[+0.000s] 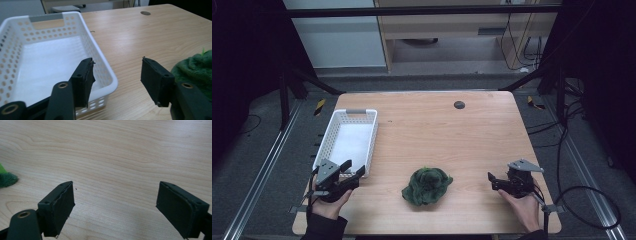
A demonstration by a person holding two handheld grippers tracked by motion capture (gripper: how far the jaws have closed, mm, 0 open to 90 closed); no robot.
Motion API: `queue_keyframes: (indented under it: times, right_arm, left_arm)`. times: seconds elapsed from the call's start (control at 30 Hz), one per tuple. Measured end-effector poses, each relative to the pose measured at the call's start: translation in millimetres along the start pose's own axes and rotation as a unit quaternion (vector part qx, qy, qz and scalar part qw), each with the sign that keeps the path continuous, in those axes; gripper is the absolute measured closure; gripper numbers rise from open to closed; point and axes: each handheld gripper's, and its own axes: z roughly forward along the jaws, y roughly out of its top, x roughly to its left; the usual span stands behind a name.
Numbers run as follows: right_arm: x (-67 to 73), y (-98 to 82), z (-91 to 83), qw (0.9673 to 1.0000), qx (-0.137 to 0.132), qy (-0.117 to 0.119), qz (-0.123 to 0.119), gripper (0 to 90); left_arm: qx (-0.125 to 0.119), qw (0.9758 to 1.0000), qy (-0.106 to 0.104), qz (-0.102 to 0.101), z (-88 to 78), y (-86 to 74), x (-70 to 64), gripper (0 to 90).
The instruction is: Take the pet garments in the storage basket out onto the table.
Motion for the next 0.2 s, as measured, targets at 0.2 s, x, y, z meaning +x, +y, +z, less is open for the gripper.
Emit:
queue_keyframes:
  times: [0.2]
  right_arm:
    - [-2.4,-1.8,-2.3,1.0,-0.002,-0.002,0.002,14.4]
  left_arm:
    - [-0.013,0.9988,0.046,-0.006,-13.1,-8.7,13.8,48.2]
